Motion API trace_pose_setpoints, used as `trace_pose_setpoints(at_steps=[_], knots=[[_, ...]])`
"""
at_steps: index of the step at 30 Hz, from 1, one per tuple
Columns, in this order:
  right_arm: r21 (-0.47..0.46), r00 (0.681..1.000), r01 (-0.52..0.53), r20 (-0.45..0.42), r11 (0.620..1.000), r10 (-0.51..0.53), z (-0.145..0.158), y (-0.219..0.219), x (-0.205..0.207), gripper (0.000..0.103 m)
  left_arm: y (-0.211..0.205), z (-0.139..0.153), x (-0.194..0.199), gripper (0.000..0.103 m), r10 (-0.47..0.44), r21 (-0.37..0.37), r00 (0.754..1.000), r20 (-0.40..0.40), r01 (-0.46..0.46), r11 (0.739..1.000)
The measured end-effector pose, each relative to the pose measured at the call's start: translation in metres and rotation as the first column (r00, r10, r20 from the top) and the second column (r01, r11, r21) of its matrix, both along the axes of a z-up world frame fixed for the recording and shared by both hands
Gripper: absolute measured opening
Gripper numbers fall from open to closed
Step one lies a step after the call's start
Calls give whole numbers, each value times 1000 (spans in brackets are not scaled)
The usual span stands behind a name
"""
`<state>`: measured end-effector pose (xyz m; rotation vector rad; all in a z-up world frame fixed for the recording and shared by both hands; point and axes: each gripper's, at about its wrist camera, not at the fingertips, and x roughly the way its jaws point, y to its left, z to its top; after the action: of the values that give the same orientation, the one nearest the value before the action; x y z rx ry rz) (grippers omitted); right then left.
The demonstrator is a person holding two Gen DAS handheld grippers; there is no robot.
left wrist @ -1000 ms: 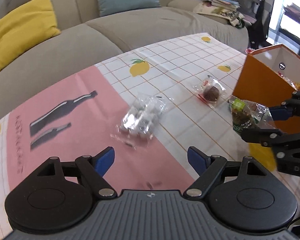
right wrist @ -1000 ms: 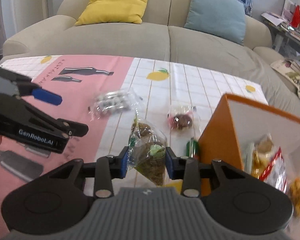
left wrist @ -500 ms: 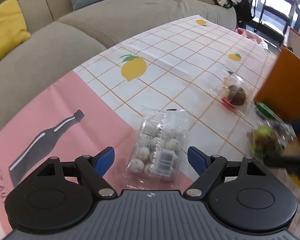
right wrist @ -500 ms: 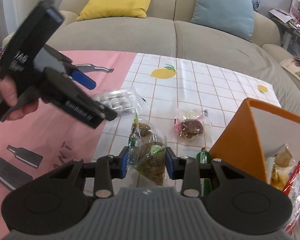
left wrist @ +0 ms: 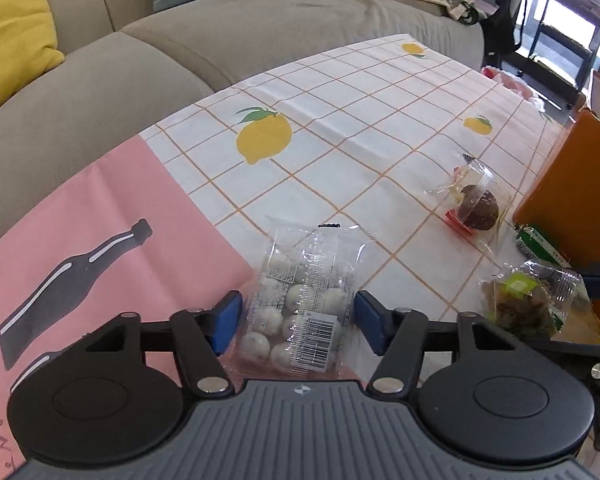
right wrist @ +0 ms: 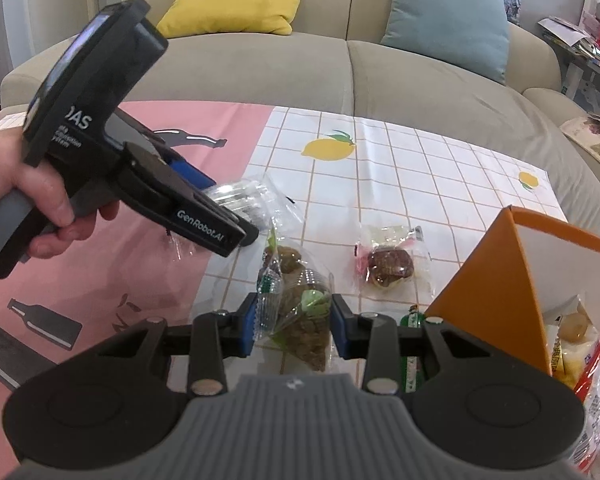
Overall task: Organize snacks
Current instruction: 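Close the left tool on the white ball candy packet while right holds nut bag, then carry the candy packet with left tool while right carries nut bag over box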
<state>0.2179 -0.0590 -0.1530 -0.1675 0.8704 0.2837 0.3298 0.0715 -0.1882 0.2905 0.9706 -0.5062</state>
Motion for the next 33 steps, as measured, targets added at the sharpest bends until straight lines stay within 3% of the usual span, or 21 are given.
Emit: trace_pose_setpoints(at_steps=[11,23,33], knots=[[40,1000,21,-19,999,-20,12,-10,-5,35,6,11,-29,64,150,-36,988,-24,-151,988],[165,1000,21,-3,986,-20,65,-36,-42,35,8,86,-98,63,283,-191,959,-16,-281,941],[280,998,62,-12,958,-61,116,-86,-72,35,-19,142,-152,63,252,-256,967,-39,-254,933]])
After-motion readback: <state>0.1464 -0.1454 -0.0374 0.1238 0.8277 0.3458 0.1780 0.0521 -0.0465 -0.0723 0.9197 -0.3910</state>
